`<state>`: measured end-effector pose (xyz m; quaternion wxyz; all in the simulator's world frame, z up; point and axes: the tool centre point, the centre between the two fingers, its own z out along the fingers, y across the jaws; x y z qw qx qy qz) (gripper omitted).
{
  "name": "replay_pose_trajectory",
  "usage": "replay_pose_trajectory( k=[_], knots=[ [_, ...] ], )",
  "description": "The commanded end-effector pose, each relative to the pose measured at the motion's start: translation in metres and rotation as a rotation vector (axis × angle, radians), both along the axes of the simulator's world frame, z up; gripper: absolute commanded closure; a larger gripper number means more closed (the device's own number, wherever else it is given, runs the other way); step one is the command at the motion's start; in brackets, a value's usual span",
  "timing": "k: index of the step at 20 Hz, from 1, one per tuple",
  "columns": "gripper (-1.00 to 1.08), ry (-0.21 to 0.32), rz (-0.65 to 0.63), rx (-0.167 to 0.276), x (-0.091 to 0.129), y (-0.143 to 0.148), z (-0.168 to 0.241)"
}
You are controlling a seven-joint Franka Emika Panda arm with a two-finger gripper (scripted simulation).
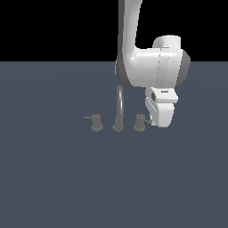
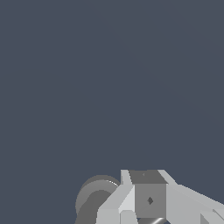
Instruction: Turn on the faucet by rotating a designated handle.
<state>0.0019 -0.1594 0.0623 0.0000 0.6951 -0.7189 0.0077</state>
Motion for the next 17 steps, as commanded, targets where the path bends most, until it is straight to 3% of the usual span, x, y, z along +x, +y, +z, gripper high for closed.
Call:
replay_pose_trajectory(
  k=[1, 7, 8, 17],
  knots=[
    [1.08, 0.006, 0.017, 0.008, -0.005, 0.02, 0.0],
    [1.08, 0.011, 0.022, 0.011, -0.016, 0.04, 0.001],
    [1.08, 0.004, -0.008, 0.0, -0.015, 0.017, 0.0],
    [1.08, 0.011, 0.022, 0.011, -0.005, 0.077, 0.001]
  ],
)
